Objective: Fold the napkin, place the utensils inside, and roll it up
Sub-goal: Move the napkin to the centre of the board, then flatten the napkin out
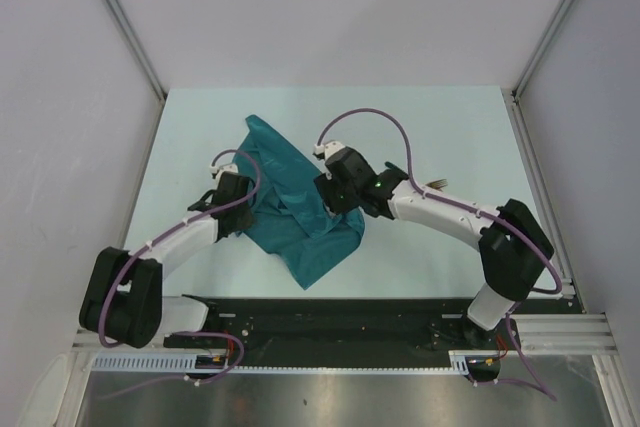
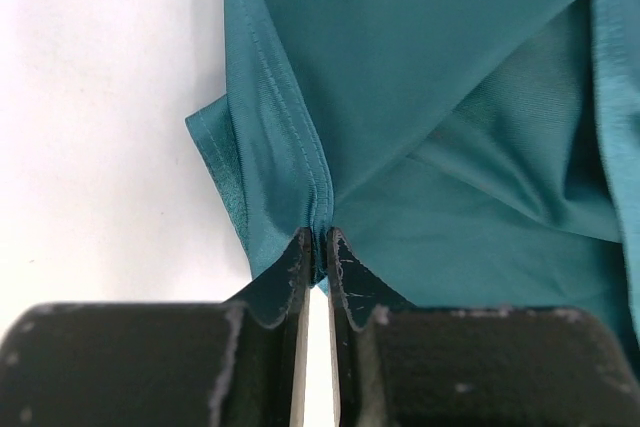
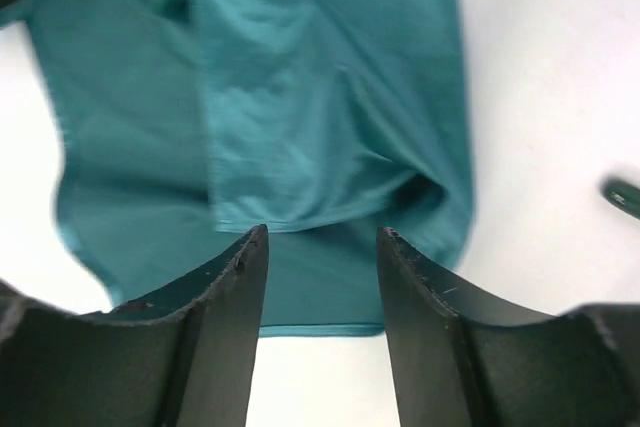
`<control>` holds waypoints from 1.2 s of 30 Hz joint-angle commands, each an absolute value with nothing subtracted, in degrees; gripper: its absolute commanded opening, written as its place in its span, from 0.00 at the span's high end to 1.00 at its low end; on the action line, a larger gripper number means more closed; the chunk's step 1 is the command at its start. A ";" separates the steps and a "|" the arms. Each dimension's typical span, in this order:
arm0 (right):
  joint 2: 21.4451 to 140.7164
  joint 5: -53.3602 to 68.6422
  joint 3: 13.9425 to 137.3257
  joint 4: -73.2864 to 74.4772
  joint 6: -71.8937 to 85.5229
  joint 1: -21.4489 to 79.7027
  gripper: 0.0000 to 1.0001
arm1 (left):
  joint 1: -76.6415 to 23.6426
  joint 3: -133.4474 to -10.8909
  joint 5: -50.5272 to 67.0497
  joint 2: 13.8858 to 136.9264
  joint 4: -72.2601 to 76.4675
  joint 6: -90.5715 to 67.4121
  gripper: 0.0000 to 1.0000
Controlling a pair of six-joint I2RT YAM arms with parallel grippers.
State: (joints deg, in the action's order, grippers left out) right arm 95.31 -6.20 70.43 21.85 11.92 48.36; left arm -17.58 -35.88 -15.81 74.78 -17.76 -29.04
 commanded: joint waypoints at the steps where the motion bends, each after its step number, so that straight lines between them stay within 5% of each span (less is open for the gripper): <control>1: 98.60 -7.30 73.12 21.80 11.69 50.80 0.48 | -16.53 -34.90 -14.15 70.23 -17.67 -29.97 0.89; 13: 110.83 -3.16 81.30 25.05 9.76 54.93 0.48 | -14.24 -33.13 -12.48 66.18 -17.67 -29.97 1.00; 29: 114.43 -6.24 82.44 27.24 10.37 57.74 0.47 | -13.36 -32.87 -10.99 65.83 -17.31 -29.88 1.00; 32: 115.40 -7.29 82.44 27.42 10.37 57.83 0.50 | -13.36 -32.87 -10.90 65.57 -17.31 -29.88 1.00; 36: 115.75 -7.30 82.44 27.51 10.28 57.74 0.67 | -13.27 -32.87 -10.90 65.39 -17.31 -29.88 1.00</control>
